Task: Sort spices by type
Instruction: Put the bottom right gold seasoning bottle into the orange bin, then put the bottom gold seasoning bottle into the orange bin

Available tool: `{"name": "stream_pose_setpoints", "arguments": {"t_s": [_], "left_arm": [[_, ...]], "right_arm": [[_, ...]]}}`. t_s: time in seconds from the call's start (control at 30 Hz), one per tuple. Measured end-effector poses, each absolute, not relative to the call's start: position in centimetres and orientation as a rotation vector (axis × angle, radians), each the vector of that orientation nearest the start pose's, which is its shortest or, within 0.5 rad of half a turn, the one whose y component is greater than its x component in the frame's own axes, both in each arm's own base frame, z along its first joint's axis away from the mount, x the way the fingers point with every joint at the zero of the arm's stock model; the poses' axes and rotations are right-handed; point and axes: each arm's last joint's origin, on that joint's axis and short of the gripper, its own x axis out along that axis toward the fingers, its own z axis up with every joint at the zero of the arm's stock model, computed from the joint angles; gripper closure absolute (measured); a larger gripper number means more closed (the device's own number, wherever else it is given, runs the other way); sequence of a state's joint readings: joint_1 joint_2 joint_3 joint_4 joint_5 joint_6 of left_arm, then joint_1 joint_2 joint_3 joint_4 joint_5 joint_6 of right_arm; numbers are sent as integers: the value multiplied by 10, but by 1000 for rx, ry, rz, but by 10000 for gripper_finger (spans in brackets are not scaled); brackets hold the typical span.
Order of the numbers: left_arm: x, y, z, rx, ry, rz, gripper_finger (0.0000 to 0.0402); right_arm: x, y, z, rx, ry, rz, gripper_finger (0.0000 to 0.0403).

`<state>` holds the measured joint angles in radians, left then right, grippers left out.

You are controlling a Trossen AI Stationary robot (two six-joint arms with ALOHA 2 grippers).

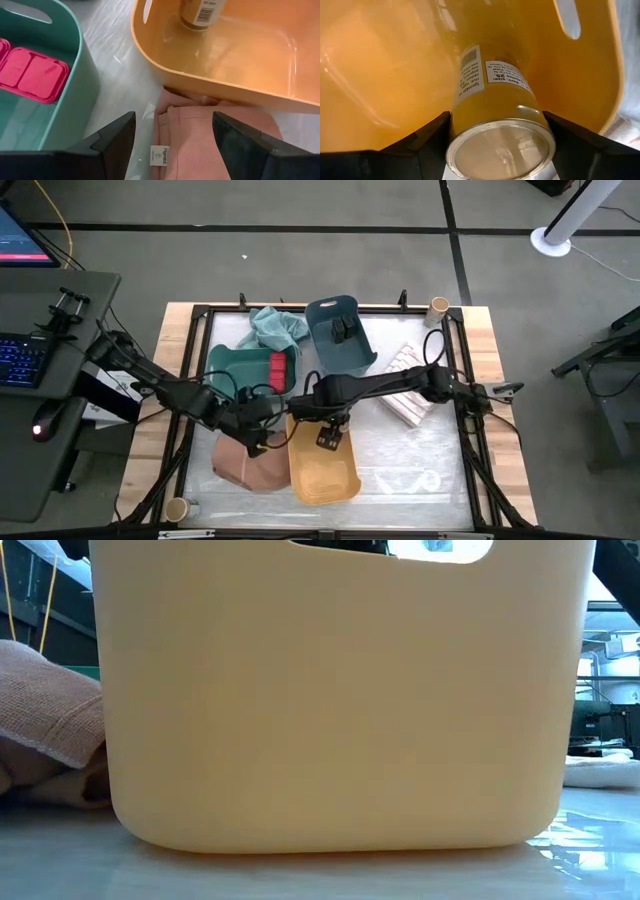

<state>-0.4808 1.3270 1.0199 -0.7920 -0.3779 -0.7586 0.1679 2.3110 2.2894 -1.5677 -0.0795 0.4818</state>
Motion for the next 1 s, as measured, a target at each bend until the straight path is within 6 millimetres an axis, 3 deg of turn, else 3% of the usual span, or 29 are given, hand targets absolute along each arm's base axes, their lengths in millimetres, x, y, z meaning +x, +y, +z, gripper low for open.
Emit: {"name": "stream_pose_setpoints", "arguments": {"t_s": [0.1,0.3,0.57,0.73,0.9,1.0], "left_arm": [[228,-107,258,-238,954,282,154],[228,-107,258,-239,954,282,154],[228,-107,258,-212,959,269,154],[219,-103,266,-231,1002,215,154],[202,-102,309,-345,900,82,154],[193,-106,324,-434,853,26,154]], "right_arm": [[438,77,253,312,1596,-201,125],[442,76,252,285,1546,-223,67],[442,74,256,259,1544,-200,55],[433,76,285,214,1478,-137,54],[413,74,320,121,1383,-184,53],[401,70,344,72,1294,-243,53]]}}
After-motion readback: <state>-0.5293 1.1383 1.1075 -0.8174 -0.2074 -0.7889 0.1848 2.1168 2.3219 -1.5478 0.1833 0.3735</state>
